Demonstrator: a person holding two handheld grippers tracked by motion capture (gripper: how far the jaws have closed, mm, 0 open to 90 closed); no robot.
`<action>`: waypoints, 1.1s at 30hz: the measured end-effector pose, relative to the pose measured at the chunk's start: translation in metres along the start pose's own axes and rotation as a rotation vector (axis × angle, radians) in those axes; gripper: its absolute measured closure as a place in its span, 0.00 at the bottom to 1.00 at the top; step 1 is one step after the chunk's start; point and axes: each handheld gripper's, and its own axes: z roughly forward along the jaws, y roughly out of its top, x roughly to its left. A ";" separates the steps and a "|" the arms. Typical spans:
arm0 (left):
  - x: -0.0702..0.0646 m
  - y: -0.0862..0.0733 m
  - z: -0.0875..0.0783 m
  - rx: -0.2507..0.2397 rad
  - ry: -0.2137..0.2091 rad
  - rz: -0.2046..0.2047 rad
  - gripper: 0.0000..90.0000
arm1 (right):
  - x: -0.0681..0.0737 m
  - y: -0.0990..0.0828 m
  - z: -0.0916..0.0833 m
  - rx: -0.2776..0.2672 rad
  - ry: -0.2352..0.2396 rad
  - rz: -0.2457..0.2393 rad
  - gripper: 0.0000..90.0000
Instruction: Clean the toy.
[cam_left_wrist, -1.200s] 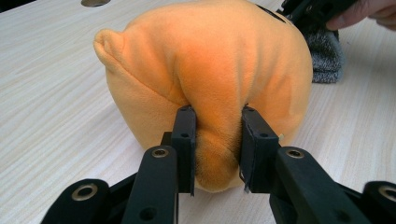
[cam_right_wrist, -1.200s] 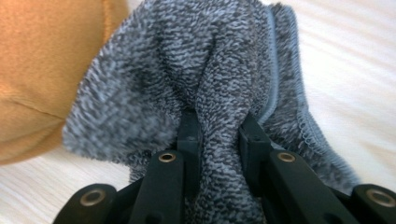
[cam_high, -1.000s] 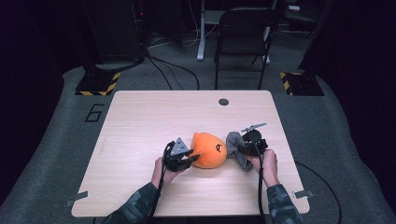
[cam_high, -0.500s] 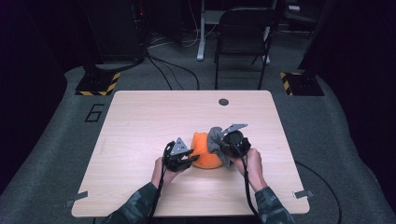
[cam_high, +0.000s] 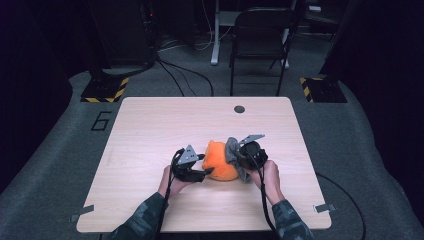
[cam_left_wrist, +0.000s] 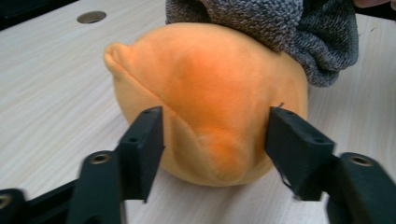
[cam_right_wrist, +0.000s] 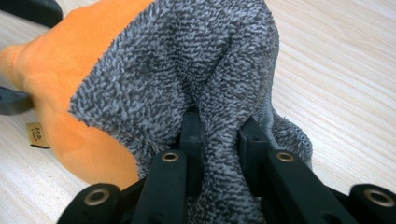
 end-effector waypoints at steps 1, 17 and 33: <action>0.001 0.000 -0.002 -0.007 0.006 0.022 0.26 | -0.001 0.000 0.000 0.005 0.006 0.007 0.85; -0.009 -0.014 0.014 0.045 0.007 0.279 0.14 | -0.011 0.000 0.003 0.005 0.033 0.036 0.84; -0.013 -0.021 0.032 0.048 0.033 0.325 0.14 | -0.012 0.000 0.004 0.009 0.030 0.039 0.84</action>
